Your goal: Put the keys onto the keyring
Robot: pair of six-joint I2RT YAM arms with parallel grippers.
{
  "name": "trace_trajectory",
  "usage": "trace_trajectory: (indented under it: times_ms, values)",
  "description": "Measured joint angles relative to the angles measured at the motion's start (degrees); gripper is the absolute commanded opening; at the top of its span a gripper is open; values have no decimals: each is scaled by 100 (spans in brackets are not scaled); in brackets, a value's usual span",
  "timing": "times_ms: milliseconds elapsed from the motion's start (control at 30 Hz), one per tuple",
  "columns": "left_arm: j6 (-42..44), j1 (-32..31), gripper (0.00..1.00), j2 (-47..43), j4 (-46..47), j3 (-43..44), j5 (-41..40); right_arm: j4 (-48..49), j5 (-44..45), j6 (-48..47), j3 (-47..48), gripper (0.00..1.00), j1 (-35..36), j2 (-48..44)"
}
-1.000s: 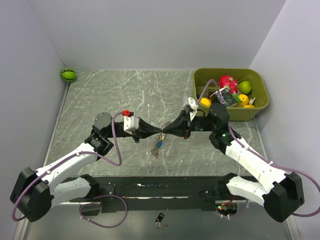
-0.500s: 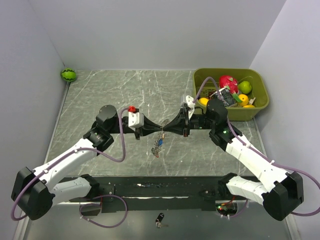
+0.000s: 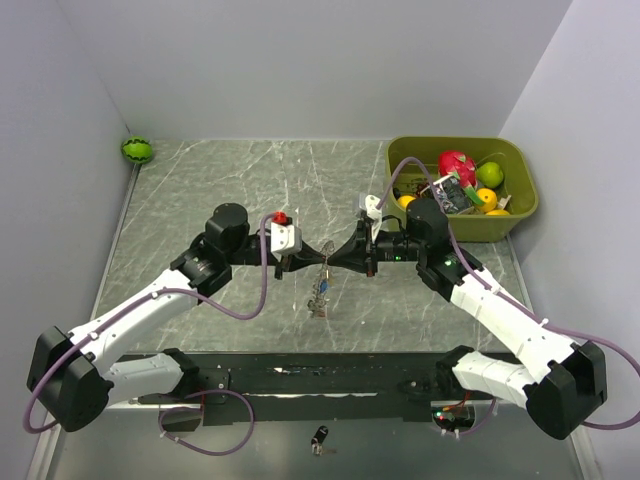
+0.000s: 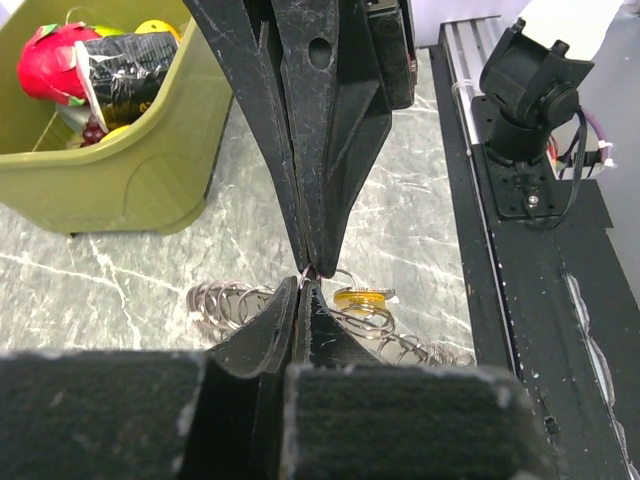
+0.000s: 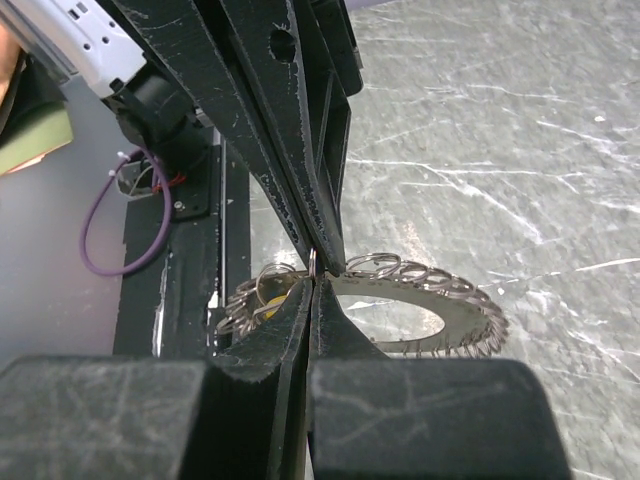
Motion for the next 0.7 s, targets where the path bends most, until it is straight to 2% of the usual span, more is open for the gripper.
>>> trace_trajectory:
  times_ms: [67,100,167,267,367,433,533,700]
  values:
    - [28,-7,1,4,-37,9,-42,-17,44,-17,0,1,0,7]
    - [26,-11,1,4,-44,9,-57,-28,70,-20,0,4,7,7]
    - [17,-11,1,4,0,-4,-81,-28,109,-17,0,19,11,7]
    - [-72,-17,1,-9,251,-125,-90,44,245,37,-4,34,11,-22]
    - [-229,-39,1,-31,601,-380,-90,232,378,118,-35,45,11,-142]
    - [-400,-42,1,-42,883,-616,-90,391,431,157,-50,58,11,-267]
    - [-634,-42,1,-57,1355,-861,-94,573,487,238,-109,66,11,-352]
    - [-890,-42,1,-90,1969,-1108,-140,739,468,319,-234,73,11,-396]
